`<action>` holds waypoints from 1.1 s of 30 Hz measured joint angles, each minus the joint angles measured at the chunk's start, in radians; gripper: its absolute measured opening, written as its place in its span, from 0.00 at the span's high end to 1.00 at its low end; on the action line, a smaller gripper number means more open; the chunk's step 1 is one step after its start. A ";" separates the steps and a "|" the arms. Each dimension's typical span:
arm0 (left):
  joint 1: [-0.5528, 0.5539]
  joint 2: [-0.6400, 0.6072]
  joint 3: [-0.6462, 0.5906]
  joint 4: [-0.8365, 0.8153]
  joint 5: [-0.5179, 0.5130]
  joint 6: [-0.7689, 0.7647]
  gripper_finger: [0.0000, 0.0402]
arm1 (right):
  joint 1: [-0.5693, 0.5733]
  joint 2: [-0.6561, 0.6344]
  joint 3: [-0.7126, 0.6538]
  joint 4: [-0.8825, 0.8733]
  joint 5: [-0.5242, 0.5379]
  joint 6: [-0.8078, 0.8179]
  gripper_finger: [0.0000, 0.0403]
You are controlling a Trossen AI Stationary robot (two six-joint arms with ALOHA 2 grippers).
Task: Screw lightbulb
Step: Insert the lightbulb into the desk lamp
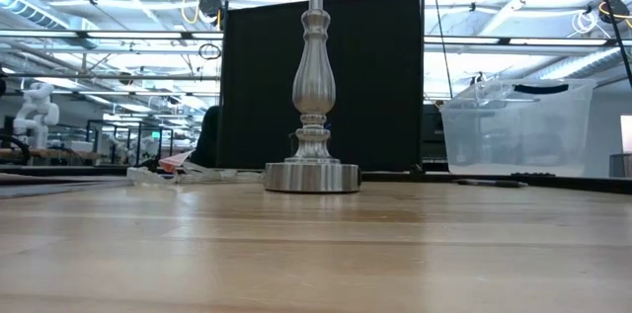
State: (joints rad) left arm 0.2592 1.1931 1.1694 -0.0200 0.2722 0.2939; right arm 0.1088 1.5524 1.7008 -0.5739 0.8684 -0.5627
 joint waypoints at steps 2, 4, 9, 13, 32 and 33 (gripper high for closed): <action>-0.003 0.000 0.000 0.002 0.001 0.000 1.00 | -0.020 0.000 0.000 0.008 -0.005 -0.008 1.00; -0.009 0.000 0.000 0.006 0.002 0.000 1.00 | -0.037 0.000 0.000 0.027 -0.006 -0.026 1.00; -0.021 0.000 0.000 0.012 0.004 0.002 1.00 | -0.068 0.000 0.000 0.058 -0.069 -0.053 1.00; -0.020 0.000 0.000 0.013 0.005 0.002 1.00 | -0.072 0.002 0.000 0.093 -0.107 -0.082 1.00; -0.001 -0.001 -0.001 -0.033 -0.019 0.005 1.00 | 0.004 0.030 0.002 0.064 -0.019 -0.084 1.00; 0.001 -0.001 -0.001 -0.035 -0.019 0.005 1.00 | 0.010 0.030 0.002 0.062 -0.014 -0.080 1.00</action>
State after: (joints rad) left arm 0.2598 1.1923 1.1687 -0.0547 0.2531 0.2985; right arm 0.1188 1.5826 1.7023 -0.5114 0.8548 -0.6425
